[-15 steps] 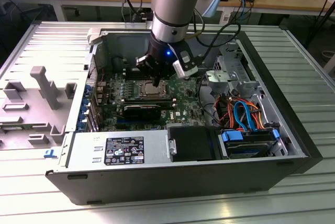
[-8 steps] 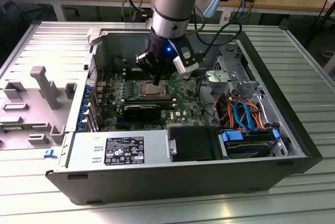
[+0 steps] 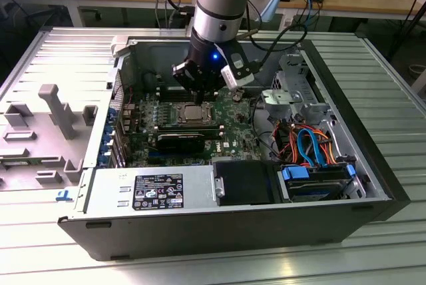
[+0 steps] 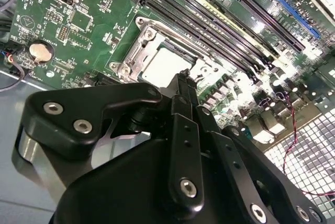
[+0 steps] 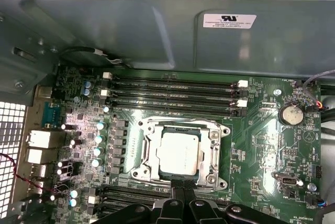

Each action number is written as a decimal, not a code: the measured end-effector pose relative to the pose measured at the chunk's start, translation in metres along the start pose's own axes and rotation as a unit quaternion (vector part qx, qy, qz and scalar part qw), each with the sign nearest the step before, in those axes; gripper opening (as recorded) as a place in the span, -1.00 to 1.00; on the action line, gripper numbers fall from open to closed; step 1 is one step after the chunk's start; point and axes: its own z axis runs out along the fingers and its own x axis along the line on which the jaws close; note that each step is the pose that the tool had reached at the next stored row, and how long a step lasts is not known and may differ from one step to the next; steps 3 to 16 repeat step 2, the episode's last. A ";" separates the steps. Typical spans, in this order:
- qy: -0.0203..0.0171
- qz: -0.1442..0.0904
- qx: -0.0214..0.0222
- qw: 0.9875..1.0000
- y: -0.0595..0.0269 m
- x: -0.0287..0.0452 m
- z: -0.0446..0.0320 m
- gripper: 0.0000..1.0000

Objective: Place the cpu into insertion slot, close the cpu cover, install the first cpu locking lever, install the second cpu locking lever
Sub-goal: 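Install the second cpu locking lever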

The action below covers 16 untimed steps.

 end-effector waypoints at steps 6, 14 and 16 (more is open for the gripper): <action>0.000 0.000 0.000 1.000 0.0000 0.0000 0.0000 -0.79; 0.000 0.000 0.000 1.000 0.0000 0.0000 0.0000 -0.79; 0.000 0.000 0.000 1.000 0.0000 0.0000 0.0000 -0.79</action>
